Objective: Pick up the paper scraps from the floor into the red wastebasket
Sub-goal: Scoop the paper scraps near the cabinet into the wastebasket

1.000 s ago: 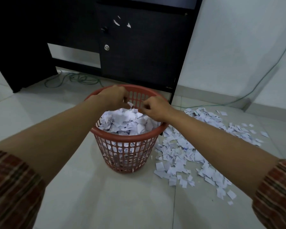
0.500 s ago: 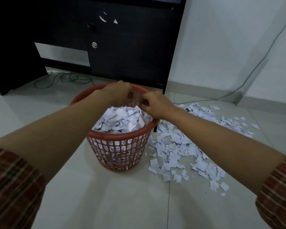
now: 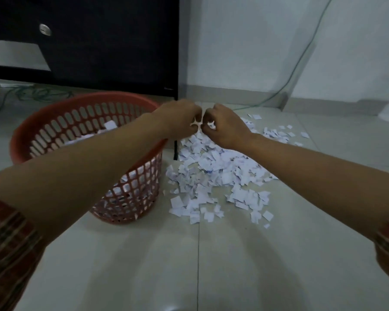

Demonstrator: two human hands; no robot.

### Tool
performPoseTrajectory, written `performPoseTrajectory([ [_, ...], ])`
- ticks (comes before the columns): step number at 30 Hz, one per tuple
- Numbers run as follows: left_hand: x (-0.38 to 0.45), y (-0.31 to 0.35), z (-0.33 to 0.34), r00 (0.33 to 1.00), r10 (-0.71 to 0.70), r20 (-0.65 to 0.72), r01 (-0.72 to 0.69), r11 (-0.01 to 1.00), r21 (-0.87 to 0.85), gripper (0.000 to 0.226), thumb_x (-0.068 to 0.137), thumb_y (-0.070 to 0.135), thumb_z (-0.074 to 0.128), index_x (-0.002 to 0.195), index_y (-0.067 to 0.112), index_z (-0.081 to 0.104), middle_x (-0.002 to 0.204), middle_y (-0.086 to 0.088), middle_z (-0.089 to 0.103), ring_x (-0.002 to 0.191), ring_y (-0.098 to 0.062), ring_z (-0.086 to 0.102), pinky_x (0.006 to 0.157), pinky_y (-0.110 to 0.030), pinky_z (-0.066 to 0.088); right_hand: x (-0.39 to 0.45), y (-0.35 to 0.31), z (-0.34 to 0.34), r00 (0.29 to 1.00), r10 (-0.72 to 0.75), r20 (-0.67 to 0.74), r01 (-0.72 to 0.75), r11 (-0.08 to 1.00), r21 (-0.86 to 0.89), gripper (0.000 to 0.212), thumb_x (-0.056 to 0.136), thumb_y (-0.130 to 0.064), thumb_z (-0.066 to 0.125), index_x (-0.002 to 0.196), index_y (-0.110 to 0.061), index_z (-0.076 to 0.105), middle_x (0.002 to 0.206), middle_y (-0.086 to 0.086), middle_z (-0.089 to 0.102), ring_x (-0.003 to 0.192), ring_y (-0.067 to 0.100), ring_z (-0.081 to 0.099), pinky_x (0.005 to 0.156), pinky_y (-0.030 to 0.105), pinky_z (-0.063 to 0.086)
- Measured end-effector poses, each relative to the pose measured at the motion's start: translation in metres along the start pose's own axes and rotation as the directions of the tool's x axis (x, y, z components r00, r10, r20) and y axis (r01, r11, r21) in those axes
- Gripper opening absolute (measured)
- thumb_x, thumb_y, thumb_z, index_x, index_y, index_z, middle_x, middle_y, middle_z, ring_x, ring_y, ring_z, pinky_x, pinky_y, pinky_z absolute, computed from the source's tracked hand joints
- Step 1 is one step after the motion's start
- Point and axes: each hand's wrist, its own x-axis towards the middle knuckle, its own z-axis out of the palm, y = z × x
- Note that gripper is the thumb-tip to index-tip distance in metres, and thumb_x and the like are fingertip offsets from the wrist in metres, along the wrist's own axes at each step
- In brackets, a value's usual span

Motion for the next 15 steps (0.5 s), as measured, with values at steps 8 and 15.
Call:
performPoseTrajectory([
  [8,0.026,0.031,0.082,0.956,0.069,0.286,-0.087,0.995,0.049,0.036,0.092,0.034,0.060,0.125,0.019,0.054,0.126,-0.006,0.050,0.111,-0.024,0.052,0.089,-0.036,0.046,-0.073,0.073,0.030,0.935,0.198,0.293,-0.162,0.976,-0.144,0.033,0.092,-0.033,0.060,0.113,-0.008,0.055,0.111,0.015,0.049,0.101,0.031,0.050,0.078,0.035,0.040],
  [15,0.010,0.039,0.181,0.865,-0.123,0.487,0.113,0.992,0.049,0.090,0.074,0.058,0.073,0.146,0.029,0.027,0.153,-0.010,0.017,0.136,-0.035,0.028,0.107,-0.053,0.033,-0.149,0.115,0.078,0.695,0.417,0.585,-0.259,0.905,-0.337,0.065,0.094,-0.051,0.050,0.143,-0.013,0.031,0.141,0.020,0.031,0.121,0.038,0.044,0.096,0.043,0.043],
])
